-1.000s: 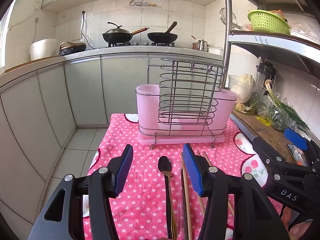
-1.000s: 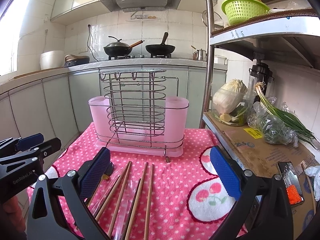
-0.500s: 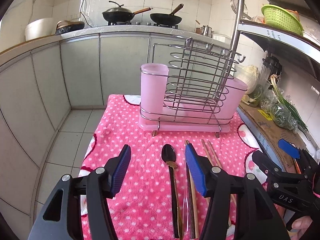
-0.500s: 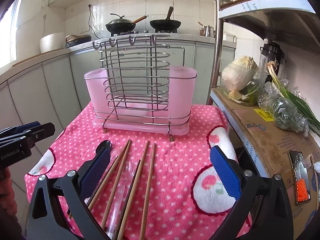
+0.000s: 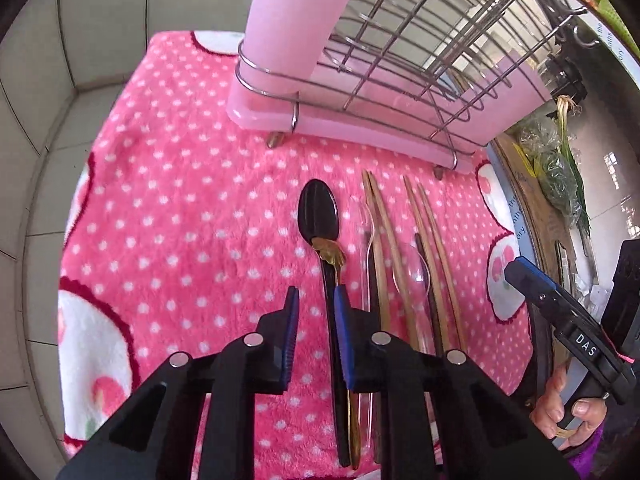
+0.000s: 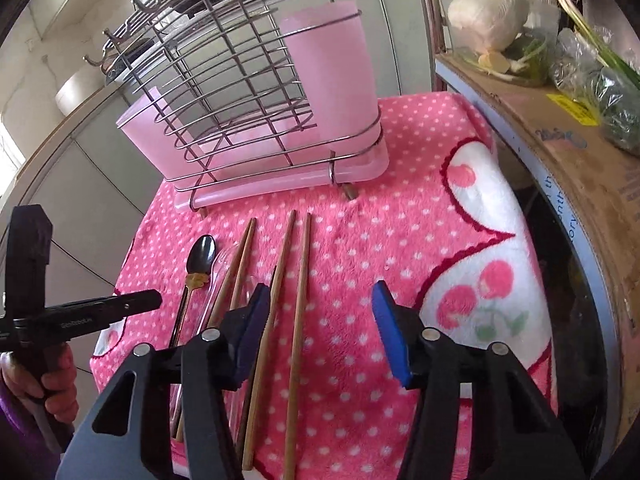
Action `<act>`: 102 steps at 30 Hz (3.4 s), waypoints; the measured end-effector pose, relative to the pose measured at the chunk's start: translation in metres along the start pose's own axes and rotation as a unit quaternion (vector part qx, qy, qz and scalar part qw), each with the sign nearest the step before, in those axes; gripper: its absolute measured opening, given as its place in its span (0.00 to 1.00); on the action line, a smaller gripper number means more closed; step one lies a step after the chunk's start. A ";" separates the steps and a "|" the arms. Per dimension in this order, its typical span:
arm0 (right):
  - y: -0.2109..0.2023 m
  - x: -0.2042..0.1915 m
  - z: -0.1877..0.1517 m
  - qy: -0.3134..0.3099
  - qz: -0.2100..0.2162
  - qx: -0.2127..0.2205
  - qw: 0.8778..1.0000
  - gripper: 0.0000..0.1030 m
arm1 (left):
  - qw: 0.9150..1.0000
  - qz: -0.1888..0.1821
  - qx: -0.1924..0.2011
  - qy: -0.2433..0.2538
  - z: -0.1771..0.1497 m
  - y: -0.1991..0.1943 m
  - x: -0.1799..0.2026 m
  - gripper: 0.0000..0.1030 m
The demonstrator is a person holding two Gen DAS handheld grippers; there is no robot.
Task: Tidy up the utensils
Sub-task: 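Lower the left tool onto the black spoon and close on its handle, then close the right tool on a wooden chopstick, then lift the black spoon with the left tool while the right tool lifts the chopstick toward the pink holder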
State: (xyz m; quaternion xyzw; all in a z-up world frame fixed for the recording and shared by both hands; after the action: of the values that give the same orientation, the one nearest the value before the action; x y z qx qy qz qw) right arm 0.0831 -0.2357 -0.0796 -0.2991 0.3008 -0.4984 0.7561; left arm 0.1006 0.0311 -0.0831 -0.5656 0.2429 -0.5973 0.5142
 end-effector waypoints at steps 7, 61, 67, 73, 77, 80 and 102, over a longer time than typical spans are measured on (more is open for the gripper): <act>0.008 0.011 0.000 0.022 0.018 -0.012 1.000 0.52 | 0.998 -0.025 -0.044 -0.033 0.012 0.030 -0.002 0.06; 0.065 -0.001 0.036 0.021 0.065 -0.071 0.995 0.06 | 1.000 0.012 -0.011 0.006 0.035 -0.007 -0.029 0.03; 0.009 0.004 0.043 0.015 0.067 0.018 0.997 0.06 | 0.996 -0.033 0.077 0.006 0.025 -0.067 -0.025 0.03; -0.052 0.018 0.072 0.009 0.065 0.112 0.992 0.06 | 0.984 -0.074 0.163 0.024 0.026 -0.122 0.004 0.03; -0.091 0.019 0.105 -0.007 0.059 0.168 0.984 0.06 | 0.968 -0.111 0.225 0.030 0.043 -0.162 0.026 0.03; -0.115 0.019 0.132 -0.020 0.056 0.205 0.977 0.06 | 0.953 -0.134 0.269 0.032 0.059 -0.188 0.040 0.03; -0.108 0.037 0.242 -0.060 -0.060 0.339 0.937 0.06 | 0.862 -0.082 0.497 0.055 0.149 -0.179 0.070 0.03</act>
State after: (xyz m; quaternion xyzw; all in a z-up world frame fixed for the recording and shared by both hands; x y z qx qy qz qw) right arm 0.2150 -0.2689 0.1508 -0.0717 0.0492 -0.5965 0.7979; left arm 0.1895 0.0751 0.1391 -0.2188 -0.1057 -0.7090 0.6621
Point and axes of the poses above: each gripper's, at about its wrist camera, not at the fingertips, and y roughly the way its jaws point, x to its right, z to its top, the point moved 1 cm from there along y, roughly the way its jaws point, and after that the axes turned 13 degrees about -y, right-handed, at the moved point
